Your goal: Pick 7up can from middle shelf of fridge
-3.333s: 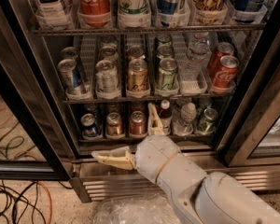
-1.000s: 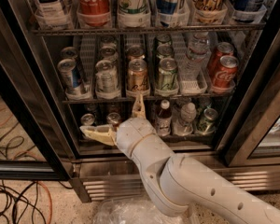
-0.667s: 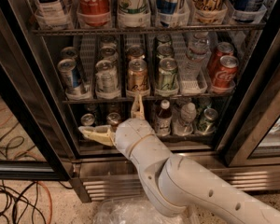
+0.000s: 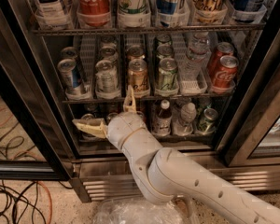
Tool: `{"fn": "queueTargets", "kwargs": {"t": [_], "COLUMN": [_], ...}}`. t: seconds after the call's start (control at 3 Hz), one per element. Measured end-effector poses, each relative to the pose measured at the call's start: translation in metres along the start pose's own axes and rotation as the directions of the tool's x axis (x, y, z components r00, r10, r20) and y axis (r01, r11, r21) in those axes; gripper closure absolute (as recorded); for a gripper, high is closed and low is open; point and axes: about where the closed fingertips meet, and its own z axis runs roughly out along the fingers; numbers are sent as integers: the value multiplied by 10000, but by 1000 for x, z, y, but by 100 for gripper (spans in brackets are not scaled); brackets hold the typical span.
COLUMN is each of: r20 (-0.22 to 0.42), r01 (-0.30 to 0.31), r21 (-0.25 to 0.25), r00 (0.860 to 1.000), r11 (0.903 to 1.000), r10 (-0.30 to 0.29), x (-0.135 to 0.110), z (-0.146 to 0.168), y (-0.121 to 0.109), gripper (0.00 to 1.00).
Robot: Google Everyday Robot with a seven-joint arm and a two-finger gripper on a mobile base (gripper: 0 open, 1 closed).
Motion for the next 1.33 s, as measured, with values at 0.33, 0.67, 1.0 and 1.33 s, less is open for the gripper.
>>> {"fn": "queueTargets", "kwargs": {"t": [0.33, 0.67, 1.0, 1.33], "r20": [0, 0, -8, -31], "r01": [0, 0, 15, 54], "r21": [0, 0, 3, 84], "r00": [10000, 10000, 10000, 10000], "r11": [10000, 10000, 10000, 9999], "r10": [0, 0, -15, -54], "x": [0, 0, 0, 1], "z": [0, 0, 0, 3], "y": [0, 0, 0, -3], "gripper": [19, 36, 33, 34]}}
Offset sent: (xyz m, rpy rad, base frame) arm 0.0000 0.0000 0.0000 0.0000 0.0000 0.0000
